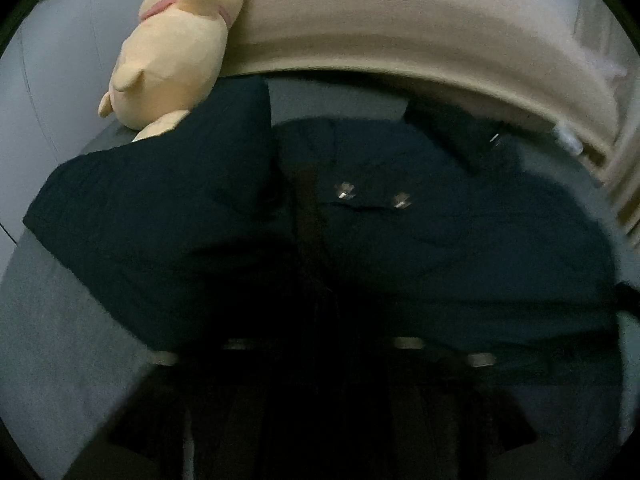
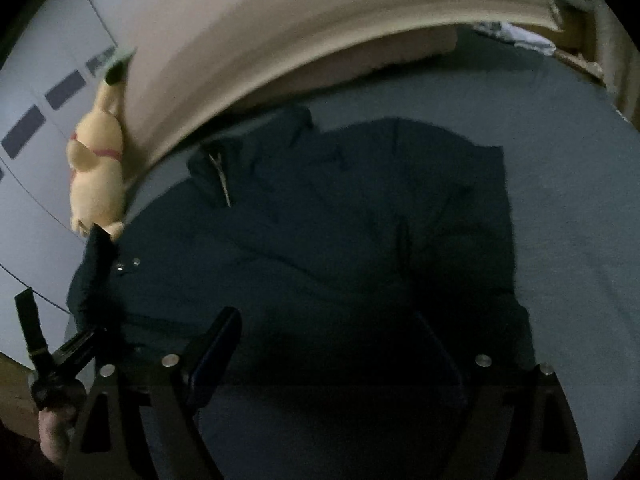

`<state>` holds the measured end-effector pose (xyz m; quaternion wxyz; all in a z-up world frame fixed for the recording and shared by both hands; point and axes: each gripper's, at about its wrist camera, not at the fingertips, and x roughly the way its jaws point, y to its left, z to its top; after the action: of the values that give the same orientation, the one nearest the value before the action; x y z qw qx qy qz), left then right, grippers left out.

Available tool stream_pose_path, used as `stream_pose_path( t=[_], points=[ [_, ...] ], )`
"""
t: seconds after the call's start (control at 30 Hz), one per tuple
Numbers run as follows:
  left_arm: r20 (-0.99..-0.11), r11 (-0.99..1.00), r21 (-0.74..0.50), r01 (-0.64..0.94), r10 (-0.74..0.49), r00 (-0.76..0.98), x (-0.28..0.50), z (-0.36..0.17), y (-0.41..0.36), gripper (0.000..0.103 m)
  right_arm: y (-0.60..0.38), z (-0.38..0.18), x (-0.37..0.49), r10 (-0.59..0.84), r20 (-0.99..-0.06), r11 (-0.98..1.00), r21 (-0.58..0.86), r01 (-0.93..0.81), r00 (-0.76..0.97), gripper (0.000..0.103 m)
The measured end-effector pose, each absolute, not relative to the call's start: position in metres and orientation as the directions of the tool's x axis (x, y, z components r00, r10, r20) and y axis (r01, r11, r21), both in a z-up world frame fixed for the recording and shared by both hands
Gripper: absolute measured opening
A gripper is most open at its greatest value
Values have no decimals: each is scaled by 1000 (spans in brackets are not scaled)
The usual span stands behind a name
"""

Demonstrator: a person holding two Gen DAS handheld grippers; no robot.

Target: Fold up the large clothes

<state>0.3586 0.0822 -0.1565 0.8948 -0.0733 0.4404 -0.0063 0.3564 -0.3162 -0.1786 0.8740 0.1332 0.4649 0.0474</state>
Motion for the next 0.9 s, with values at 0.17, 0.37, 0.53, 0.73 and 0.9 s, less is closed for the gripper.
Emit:
stream_pose_path(
  t=[0.17, 0.37, 0.53, 0.73, 0.9],
  points=[
    [-653, 963, -271, 7, -189, 733, 315, -109, 115, 82, -318, -183, 339, 214, -780, 953, 299, 50, 587, 90],
    [-560, 853, -496, -162, -171, 811, 295, -103, 244, 83, -304, -181, 313, 202, -770, 969, 245, -12, 606, 90],
    [-577, 616, -692, -376, -159, 801, 319, -148, 371, 82, -306, -187, 293, 162, -768, 981, 195, -14, 620, 91],
    [-599, 482, -738, -473, -145, 787, 350, -184, 424, 82, -311, -211, 285, 147, -777, 980, 197, 16, 612, 91],
    [-618, 435, -737, -517, -123, 777, 375, -202, 441, 81, -307, -217, 289, 140, -779, 983, 184, 9, 612, 93]
  ],
)
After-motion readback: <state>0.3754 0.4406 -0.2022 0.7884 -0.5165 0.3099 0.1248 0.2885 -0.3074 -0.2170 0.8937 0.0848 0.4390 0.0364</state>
